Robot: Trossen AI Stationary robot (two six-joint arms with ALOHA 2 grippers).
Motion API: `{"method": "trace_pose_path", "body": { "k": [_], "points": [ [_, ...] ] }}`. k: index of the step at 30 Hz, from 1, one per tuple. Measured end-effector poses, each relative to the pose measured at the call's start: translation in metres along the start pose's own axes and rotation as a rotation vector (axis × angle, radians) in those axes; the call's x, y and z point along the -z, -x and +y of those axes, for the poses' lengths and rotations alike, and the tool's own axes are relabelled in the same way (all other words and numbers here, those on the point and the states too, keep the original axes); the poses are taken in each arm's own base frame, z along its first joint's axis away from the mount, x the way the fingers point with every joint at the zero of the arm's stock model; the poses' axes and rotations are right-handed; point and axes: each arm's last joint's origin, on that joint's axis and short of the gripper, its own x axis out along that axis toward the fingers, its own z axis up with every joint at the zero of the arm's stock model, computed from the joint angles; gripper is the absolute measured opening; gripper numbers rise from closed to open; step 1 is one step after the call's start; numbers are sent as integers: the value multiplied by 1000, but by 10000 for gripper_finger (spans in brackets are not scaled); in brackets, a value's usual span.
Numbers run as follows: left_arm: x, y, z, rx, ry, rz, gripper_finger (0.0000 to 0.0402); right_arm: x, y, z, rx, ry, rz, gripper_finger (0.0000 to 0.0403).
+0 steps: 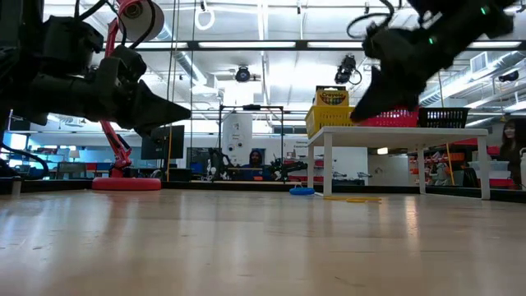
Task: Pick & Place Office Desk Supplies
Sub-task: Put the yellow rubber band on the red basket
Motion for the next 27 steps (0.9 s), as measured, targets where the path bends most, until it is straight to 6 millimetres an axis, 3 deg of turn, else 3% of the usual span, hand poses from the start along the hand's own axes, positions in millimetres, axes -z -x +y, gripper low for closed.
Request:
{"method": "trace_pose_path", "body": {
  "k": [6,13,17,27],
  "points": [
    [0,0,0,0,1,-1,20,36,-20,0,91,-169,13,44],
    [0,0,0,0,1,2,21,50,-50,-10,232,-243,110,141],
    [0,0,0,-1,1,2,21,53,-69,-17,293,-259,163,175],
    [1,0,0,0,0,6,21,56,-87,-28,340,-307,222,158]
  ]
}}
